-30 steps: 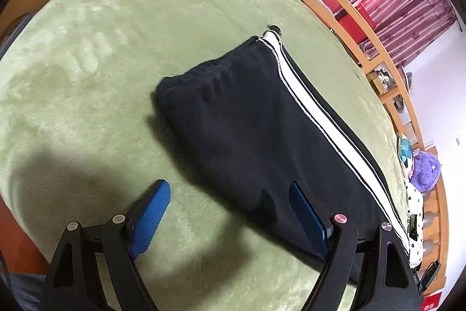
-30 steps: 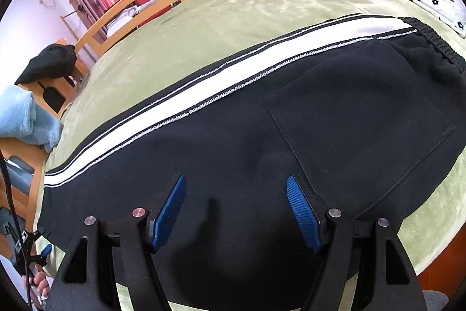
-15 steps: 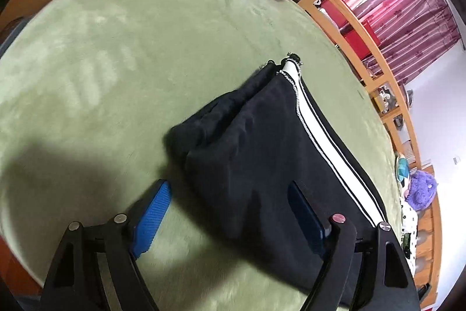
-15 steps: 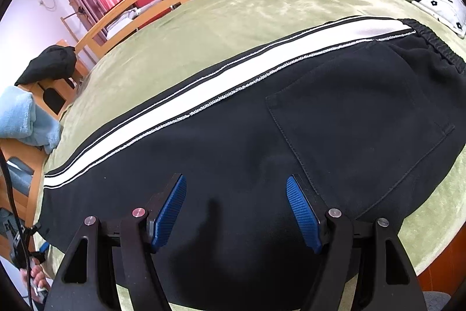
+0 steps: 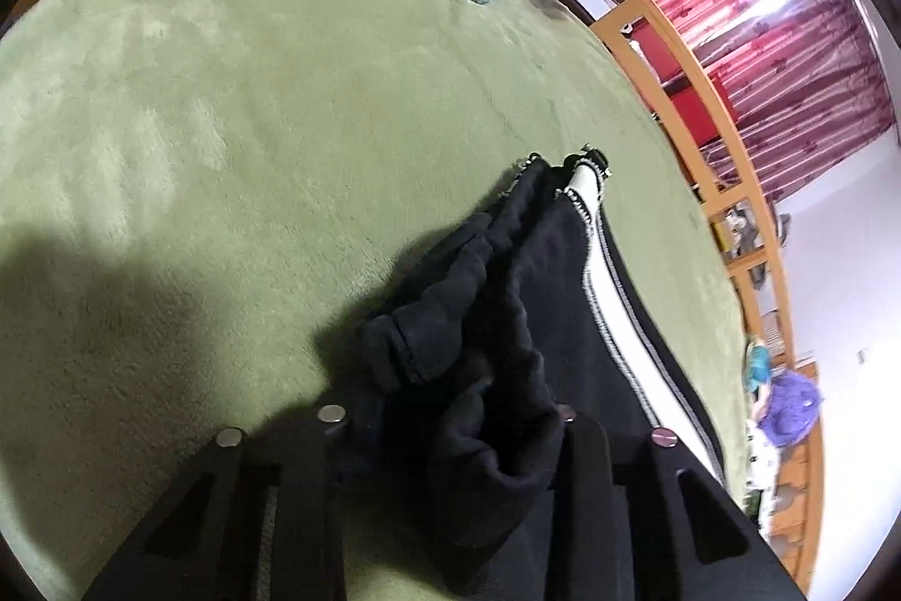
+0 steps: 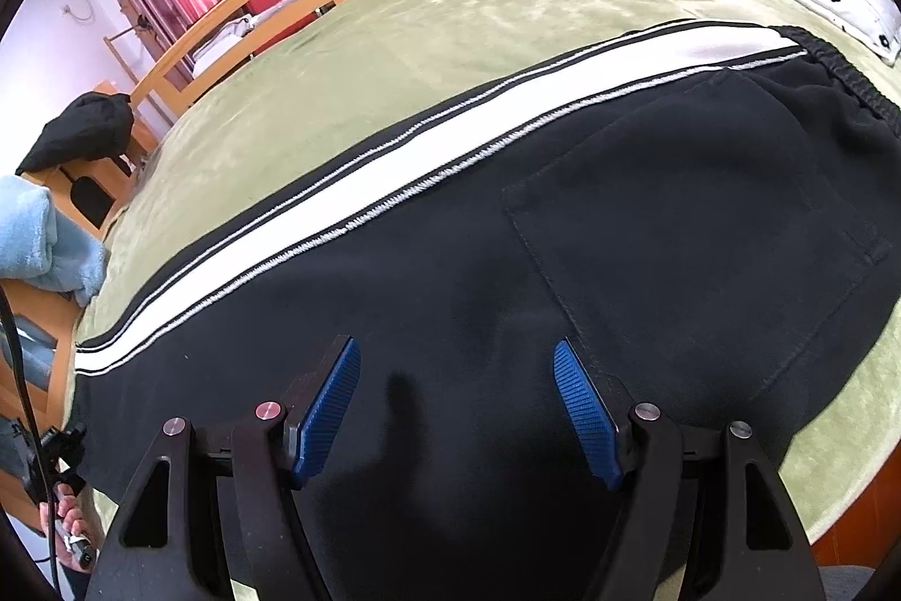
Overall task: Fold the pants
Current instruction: 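Lift the cuffs with the left tool onto the waistband, then open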
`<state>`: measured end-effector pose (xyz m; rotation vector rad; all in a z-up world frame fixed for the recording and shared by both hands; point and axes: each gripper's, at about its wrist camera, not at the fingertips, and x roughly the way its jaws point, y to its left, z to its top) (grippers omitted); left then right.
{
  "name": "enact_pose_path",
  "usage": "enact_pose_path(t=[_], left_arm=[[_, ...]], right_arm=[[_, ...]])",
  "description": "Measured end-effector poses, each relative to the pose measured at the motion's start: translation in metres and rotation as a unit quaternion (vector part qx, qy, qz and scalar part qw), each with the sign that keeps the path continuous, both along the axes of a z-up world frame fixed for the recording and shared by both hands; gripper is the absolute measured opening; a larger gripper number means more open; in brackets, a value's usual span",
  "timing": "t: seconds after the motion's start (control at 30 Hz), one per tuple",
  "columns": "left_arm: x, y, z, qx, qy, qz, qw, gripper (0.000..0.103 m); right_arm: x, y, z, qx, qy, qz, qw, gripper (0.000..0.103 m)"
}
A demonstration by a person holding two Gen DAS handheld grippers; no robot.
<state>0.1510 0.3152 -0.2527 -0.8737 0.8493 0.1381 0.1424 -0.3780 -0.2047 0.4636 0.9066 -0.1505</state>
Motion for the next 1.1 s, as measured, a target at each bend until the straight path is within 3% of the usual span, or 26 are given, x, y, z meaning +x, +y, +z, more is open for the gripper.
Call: enact_pose_path(t=[0.27,0.43,0.57,0.73,0.87,0.97,1.03,1.1], left_arm=[[-0.009,-0.023,0.060,0.054,-0.046,-0.013,0.9974,0.027],[-0.008,-0.060,0.112,0.116,-0.086,-0.042,0.9887,0.026],[-0.003,-0.121,0.165,0.152,-0.135,-0.100,0.9741,0.026],[0.004,-0.237,0.212,0.202,-0.171,-0.186,0.9462,0.026],[0.007,-0.337,0.209,0.218,-0.173,-0.242,0.9294,0.025],[0.005,-0.405,0.180,0.204,-0.157,-0.289,0.9221,0.025],[0.000,-0.447,0.155,0.208,-0.146,-0.322,0.9121,0.025],[0.004,-0.481,0.118,0.190,-0.102,-0.365,0.9057,0.030]], right_arm=[[-0.017,0.002,0.023,0.001,-0.028,0.019,0.999,0.071],[-0.042,-0.007,0.034,-0.007,-0.033,0.028,0.999,0.071],[-0.061,-0.020,0.042,-0.026,-0.034,0.040,0.998,0.071],[-0.085,-0.043,0.049,-0.048,-0.047,0.043,0.997,0.071],[-0.108,-0.070,0.048,-0.047,-0.040,0.033,0.998,0.071],[-0.127,-0.089,0.046,-0.040,-0.041,0.020,0.998,0.071],[-0.137,-0.098,0.043,-0.035,-0.042,0.010,0.998,0.071],[-0.144,-0.104,0.039,-0.032,-0.041,0.007,0.999,0.071]])
